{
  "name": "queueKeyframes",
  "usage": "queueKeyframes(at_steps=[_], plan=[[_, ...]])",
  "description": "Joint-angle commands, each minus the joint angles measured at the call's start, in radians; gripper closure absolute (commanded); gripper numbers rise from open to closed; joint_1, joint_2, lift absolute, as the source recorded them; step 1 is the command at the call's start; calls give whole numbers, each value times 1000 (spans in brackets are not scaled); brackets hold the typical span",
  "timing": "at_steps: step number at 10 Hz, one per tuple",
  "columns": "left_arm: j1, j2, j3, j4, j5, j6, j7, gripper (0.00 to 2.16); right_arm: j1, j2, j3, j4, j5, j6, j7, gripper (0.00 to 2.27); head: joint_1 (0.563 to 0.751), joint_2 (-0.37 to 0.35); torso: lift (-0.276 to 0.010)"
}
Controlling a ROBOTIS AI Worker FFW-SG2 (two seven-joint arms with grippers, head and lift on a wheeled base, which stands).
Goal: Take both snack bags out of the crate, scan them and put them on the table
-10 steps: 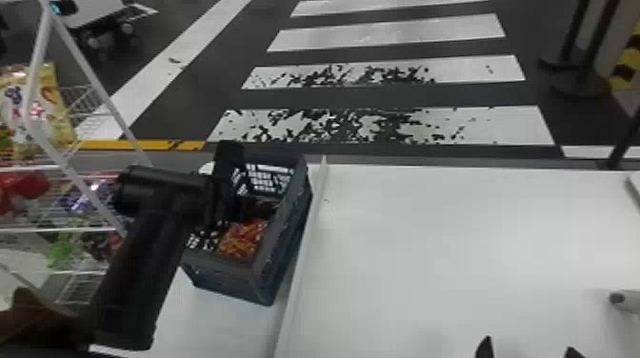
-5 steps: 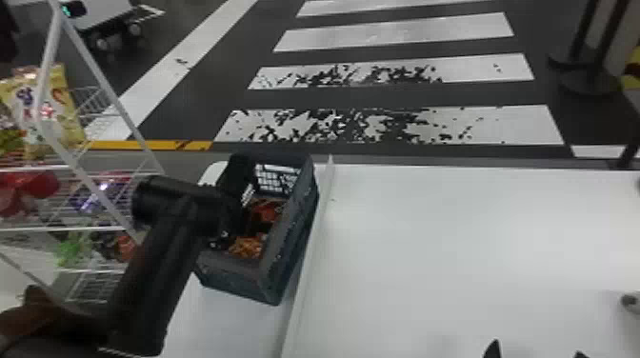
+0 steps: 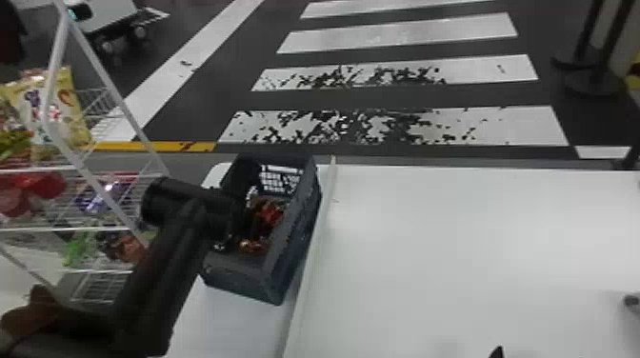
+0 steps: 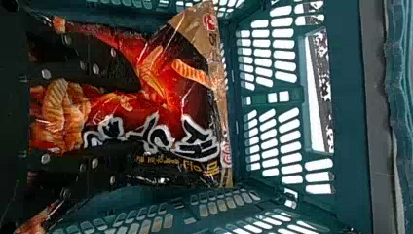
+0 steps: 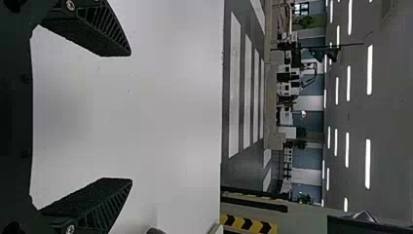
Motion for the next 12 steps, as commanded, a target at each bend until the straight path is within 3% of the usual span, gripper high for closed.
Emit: queueKeyframes(at_steps=[1,3,7,12], plan=[[7,3,9,-18,-4,8,-9,2142,0,0,0,0,-1,0,0,66,695,266,-92],[26,8,60,-70,4,20,-15,2138,0,0,0,2,-2,0,0,66,695,267,-92],[69,25,154,-282,-4,192,-71,2138,-11,2,0,5,-1,15,0,66,695,282,-92],[84,28,263,-366,53,271,-129,2142,-29,3,3,14,-2,49,0,66,695,291,-92]])
